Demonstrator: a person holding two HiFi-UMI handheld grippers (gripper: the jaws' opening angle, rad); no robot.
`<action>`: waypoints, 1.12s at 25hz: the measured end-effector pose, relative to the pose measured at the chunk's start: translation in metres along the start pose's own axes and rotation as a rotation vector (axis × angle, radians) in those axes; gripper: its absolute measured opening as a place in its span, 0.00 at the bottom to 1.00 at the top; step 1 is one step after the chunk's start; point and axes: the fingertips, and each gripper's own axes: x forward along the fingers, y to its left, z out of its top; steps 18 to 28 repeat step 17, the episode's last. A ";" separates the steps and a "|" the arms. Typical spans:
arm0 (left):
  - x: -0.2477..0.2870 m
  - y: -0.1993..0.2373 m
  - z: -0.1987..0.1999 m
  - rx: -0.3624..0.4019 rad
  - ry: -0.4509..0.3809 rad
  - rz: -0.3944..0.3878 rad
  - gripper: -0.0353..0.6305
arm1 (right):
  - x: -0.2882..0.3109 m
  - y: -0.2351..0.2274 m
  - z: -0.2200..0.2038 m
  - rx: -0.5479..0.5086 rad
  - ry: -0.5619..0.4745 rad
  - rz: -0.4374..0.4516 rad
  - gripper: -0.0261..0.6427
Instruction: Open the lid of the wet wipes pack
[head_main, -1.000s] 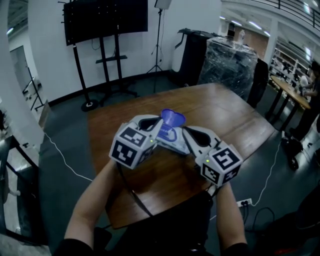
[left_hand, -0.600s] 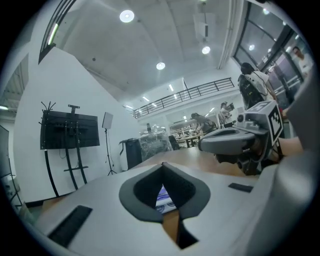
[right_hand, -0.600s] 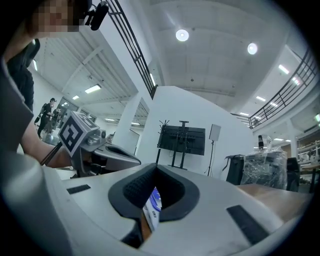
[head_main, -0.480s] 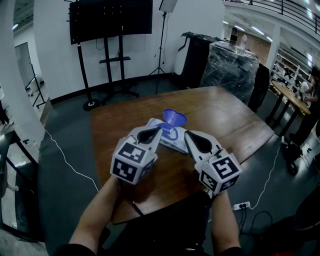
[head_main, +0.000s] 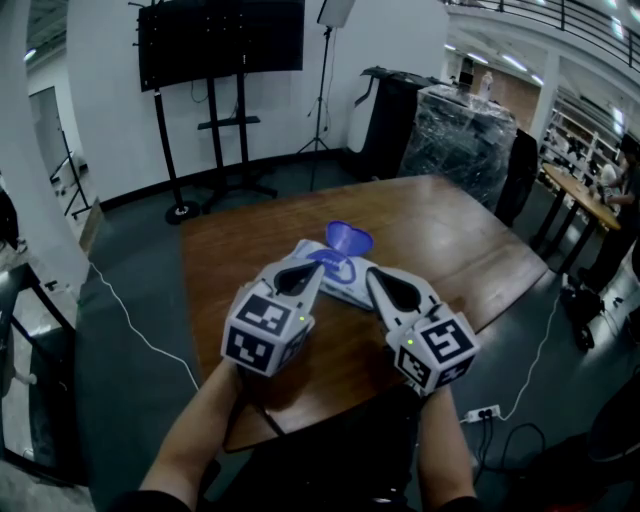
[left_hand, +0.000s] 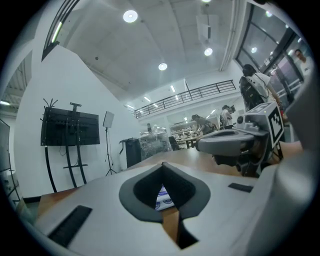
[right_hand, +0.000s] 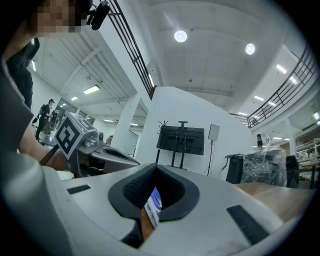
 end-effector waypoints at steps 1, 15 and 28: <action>0.000 0.000 0.000 0.001 -0.001 -0.001 0.06 | 0.000 0.000 0.000 0.003 -0.001 0.002 0.05; 0.001 -0.004 -0.003 0.008 -0.003 -0.004 0.06 | -0.004 0.000 0.000 -0.002 -0.009 0.000 0.05; 0.000 -0.003 -0.003 0.006 -0.004 -0.005 0.06 | -0.004 0.001 0.000 0.012 -0.013 -0.003 0.05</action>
